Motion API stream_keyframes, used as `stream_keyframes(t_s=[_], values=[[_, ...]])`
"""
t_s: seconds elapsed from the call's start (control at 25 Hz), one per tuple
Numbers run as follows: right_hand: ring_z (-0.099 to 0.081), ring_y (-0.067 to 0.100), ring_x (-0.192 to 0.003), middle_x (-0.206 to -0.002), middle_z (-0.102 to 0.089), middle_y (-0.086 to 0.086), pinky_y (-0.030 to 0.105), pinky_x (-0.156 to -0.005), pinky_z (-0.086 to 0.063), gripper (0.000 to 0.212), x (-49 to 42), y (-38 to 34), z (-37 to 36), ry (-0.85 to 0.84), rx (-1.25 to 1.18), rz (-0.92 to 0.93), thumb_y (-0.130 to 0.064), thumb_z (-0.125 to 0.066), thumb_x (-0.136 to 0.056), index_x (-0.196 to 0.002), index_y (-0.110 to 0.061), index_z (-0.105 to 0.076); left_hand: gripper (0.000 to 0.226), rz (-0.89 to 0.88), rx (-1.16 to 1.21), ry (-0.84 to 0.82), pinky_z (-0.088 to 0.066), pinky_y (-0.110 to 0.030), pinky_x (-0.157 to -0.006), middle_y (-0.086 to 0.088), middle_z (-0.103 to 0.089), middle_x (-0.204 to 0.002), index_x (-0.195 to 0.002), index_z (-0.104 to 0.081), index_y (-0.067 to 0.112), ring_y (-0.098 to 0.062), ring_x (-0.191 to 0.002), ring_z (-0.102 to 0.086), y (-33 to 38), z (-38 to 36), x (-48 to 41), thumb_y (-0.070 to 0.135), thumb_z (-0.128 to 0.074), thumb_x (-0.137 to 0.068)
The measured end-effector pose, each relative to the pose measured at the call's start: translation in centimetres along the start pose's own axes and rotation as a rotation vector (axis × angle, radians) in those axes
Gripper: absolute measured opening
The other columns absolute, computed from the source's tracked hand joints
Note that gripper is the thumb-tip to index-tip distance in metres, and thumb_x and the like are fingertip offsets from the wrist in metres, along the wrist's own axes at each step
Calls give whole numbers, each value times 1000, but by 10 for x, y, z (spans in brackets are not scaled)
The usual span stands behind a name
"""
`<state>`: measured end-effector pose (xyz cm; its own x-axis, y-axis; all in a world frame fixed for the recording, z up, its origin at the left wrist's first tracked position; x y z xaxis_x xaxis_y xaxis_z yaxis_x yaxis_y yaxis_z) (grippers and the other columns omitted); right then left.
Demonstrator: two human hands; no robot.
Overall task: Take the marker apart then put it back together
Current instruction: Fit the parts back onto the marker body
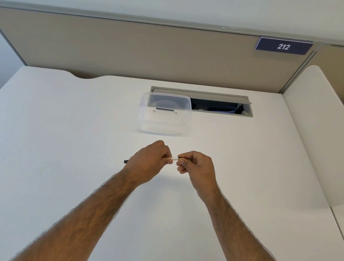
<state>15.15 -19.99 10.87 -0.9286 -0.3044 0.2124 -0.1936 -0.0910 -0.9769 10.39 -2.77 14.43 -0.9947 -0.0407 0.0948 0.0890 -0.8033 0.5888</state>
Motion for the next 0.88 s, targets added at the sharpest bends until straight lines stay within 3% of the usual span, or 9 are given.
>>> stream_keyframes(t_s=[0.16,0.28,0.48,0.68,0.88], values=[[-68,17,-62,-74,-74,14,26,-60,-57,11,0,0,3,6,-12,-8,6,-67,-87,-90,0,-76,12,11,53,-33,-40,-27,-66,11,-58,-93,-96,-66,25,-6,-82,-54,-1,0,0,35,-60,-100],[-68,18,-61,-75,-74,14,27,-60,-58,10,0,0,4,3,-18,-4,7,-67,-88,-90,2,-76,20,32,-67,-73,-48,-35,-70,10,-59,-94,-100,-68,26,-13,-85,-57,0,1,-2,39,-53,-103],[-67,17,-60,-76,-73,17,26,-60,-57,11,0,-2,4,2,-29,-10,8,-67,-88,-93,4,-75,10,26,-13,-15,-40,-27,-63,10,-60,-94,-93,-64,27,-11,-84,-57,2,1,-3,36,-62,-97],[-68,18,-60,-74,-73,13,27,-60,-58,10,2,-1,4,-6,-21,-11,8,-67,-88,-92,4,-75,19,69,-46,-141,-51,-38,-74,7,-60,-94,-101,-69,24,-17,-88,-59,-2,-1,-5,36,-54,-103],[-67,20,-61,-73,-74,14,28,-61,-58,11,2,-1,3,-12,-27,-23,7,-67,-88,-92,3,-76,13,27,-58,-64,-34,-26,-59,10,-56,-81,-84,-64,26,-11,-77,-54,4,2,-5,30,-64,-96]])
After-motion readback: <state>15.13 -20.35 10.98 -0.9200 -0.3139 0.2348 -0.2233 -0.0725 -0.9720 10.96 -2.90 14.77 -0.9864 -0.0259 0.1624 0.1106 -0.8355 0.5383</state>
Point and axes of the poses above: each hand's wrist, its own x-axis away from the middle knuckle, its own z-axis out of the back of the hand, y = z × x, the point moved 3 cm from there along -x, towards the middle knuckle
